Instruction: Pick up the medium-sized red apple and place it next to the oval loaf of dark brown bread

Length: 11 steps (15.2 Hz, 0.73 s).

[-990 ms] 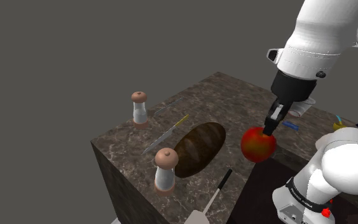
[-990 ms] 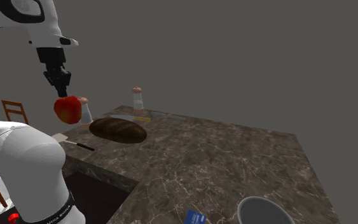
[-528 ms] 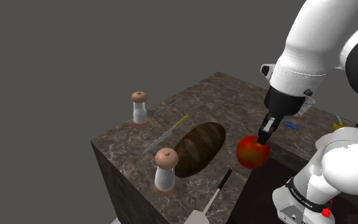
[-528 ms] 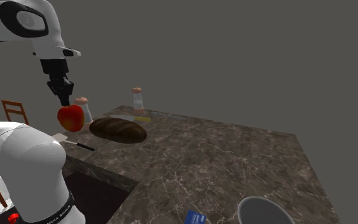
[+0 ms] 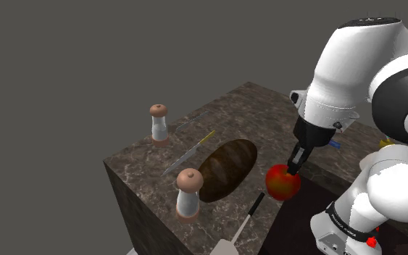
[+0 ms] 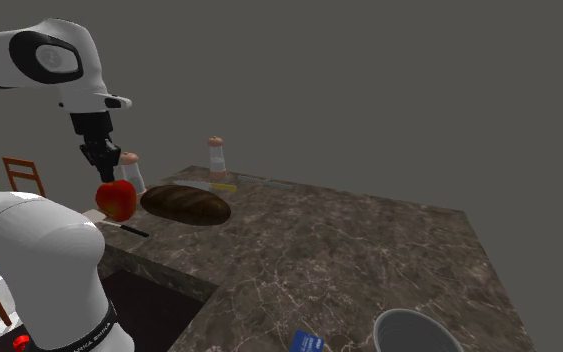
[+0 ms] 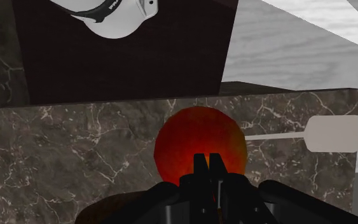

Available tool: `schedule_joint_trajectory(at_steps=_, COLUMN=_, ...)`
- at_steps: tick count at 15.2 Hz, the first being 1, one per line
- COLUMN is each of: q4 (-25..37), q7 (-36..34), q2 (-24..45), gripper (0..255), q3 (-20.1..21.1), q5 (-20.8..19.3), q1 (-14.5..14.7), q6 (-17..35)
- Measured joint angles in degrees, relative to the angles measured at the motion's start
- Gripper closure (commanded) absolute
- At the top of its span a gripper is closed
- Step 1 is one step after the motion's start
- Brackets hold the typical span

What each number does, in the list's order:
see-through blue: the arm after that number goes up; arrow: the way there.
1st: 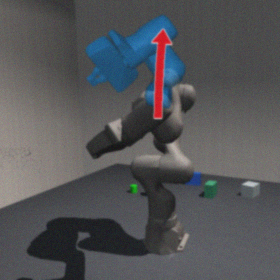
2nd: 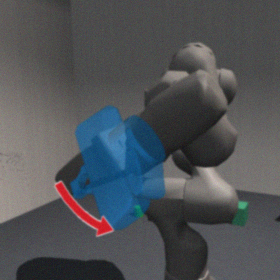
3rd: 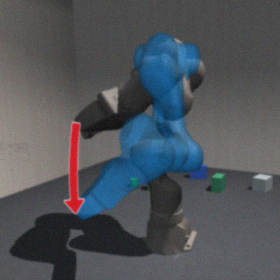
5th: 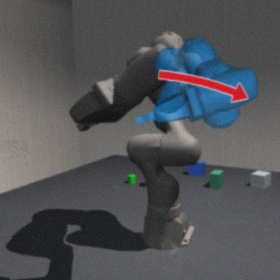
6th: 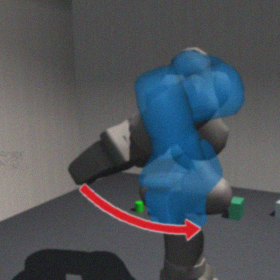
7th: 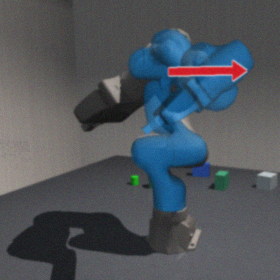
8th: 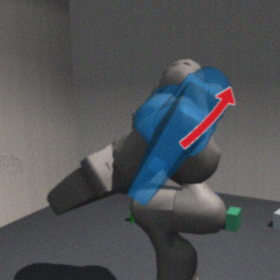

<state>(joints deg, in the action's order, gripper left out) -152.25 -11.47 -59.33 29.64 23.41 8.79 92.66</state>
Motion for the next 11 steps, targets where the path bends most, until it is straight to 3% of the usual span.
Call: schedule_joint_trajectory(at_steps=11, q4=-7.54, q7=0.02, q2=0.60, gripper=255, q3=4.39, q5=4.16, q1=1.60, q6=8.11)
